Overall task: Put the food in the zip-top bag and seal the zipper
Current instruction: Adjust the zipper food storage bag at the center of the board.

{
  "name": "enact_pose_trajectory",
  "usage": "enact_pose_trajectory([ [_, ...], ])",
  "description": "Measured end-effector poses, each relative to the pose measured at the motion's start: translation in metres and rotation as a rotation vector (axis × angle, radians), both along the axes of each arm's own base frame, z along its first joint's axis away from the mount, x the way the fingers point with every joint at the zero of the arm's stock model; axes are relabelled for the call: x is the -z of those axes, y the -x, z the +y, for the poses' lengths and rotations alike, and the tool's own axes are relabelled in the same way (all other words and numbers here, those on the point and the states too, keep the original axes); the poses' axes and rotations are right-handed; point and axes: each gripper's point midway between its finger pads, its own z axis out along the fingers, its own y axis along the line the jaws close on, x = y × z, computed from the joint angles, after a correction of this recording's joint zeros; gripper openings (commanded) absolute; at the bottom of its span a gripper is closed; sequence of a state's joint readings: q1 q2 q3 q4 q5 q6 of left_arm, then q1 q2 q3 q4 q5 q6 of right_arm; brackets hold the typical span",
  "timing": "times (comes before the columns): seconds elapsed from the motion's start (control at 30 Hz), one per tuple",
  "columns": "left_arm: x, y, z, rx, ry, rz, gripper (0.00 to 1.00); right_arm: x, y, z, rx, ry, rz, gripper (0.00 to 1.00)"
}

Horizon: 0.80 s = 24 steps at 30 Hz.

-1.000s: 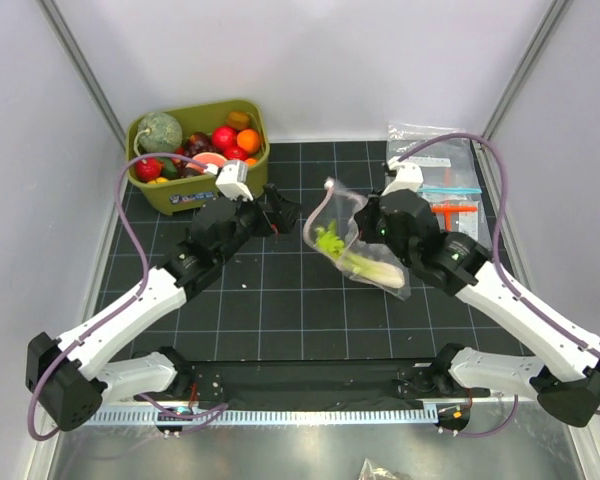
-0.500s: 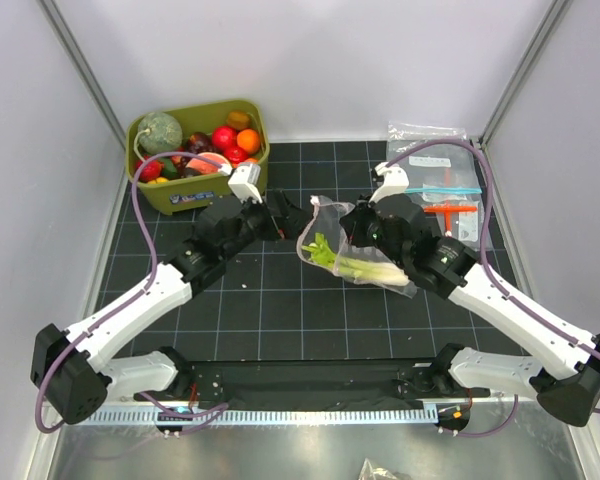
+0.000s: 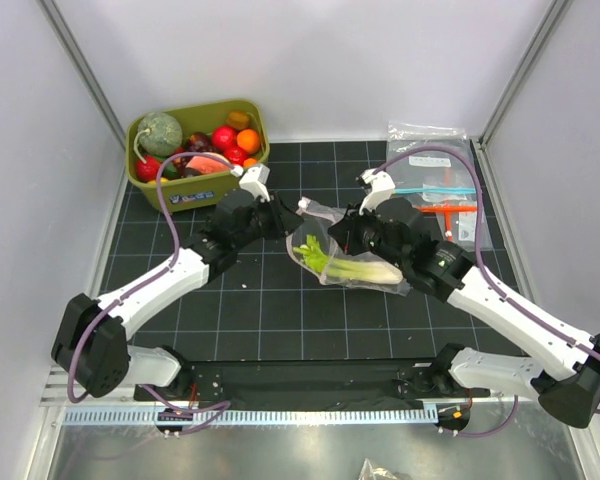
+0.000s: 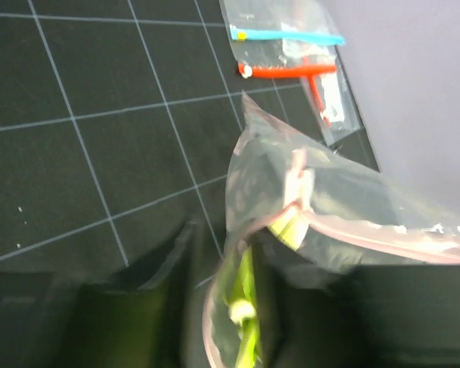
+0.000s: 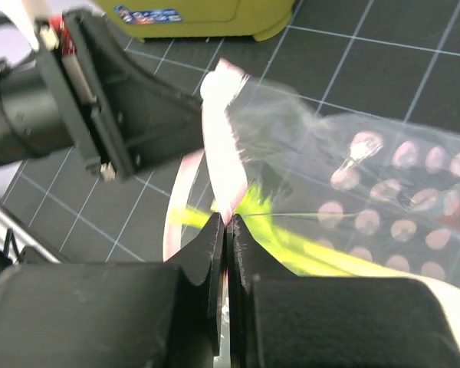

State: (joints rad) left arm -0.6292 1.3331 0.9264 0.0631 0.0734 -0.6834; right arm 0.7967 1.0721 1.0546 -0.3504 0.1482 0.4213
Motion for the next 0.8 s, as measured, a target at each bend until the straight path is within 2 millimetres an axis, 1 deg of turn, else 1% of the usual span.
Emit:
enact_pose_trajectory([
  [0.03,-0.001,-0.002,0.002,-0.001,0.006,0.000,0.16,0.000,0.001,0.001,-0.007,-0.001,0.000,0.08],
  [0.07,-0.002,-0.003,0.003,-0.001,0.019,0.002,0.10,0.000,0.001,0.003,-0.016,-0.004,0.000,0.10],
  [0.1,-0.004,-0.004,0.002,0.003,0.028,0.002,0.03,0.000,0.002,0.004,-0.025,-0.006,0.000,0.16],
  [0.13,-0.005,-0.004,0.002,0.008,0.035,0.003,0.00,0.000,0.003,0.006,-0.037,-0.007,0.002,0.23],
  [0.17,-0.005,-0.004,0.001,0.012,0.039,0.006,0.00,0.001,0.004,0.009,-0.052,-0.009,0.006,0.32],
  [0.2,-0.004,-0.004,0.001,0.012,0.037,0.009,0.00,0.002,0.005,0.012,-0.073,-0.009,0.008,0.45],
  [0.23,-0.003,-0.004,0.002,0.008,0.036,0.012,0.00,0.003,0.007,0.016,-0.100,-0.010,0.013,0.49],
  [0.3,0.001,-0.007,0.008,-0.015,0.030,0.028,0.00,0.008,0.014,0.027,-0.174,-0.005,0.022,0.54],
  [0.33,0.003,-0.011,0.013,-0.034,0.031,0.042,0.00,0.011,0.018,0.033,-0.208,0.000,0.027,0.57],
  [0.4,0.011,-0.022,0.029,-0.083,0.033,0.075,0.00,0.020,0.027,0.044,-0.271,0.029,0.037,0.60],
  [0.47,0.022,-0.035,0.044,-0.132,0.042,0.118,0.00,0.029,0.038,0.056,-0.332,0.072,0.029,0.62],
  [0.53,0.034,-0.044,0.055,-0.167,0.051,0.164,0.00,0.038,0.051,0.066,-0.391,0.117,0.017,0.64],
  [0.63,0.047,-0.047,0.057,-0.175,0.064,0.216,0.00,0.052,0.063,0.075,-0.433,0.193,0.003,0.66],
  [0.67,0.048,-0.046,0.057,-0.172,0.067,0.225,0.00,0.056,0.065,0.077,-0.440,0.214,-0.001,0.70],
  [0.73,0.047,-0.044,0.054,-0.163,0.080,0.235,0.00,0.065,0.066,0.080,-0.441,0.258,-0.012,0.72],
  [0.77,0.047,-0.044,0.054,-0.160,0.082,0.236,0.00,0.069,0.067,0.082,-0.441,0.280,-0.018,0.75],
  [0.8,0.047,-0.043,0.053,-0.157,0.084,0.239,0.00,0.074,0.066,0.083,-0.434,0.302,-0.025,0.76],
])
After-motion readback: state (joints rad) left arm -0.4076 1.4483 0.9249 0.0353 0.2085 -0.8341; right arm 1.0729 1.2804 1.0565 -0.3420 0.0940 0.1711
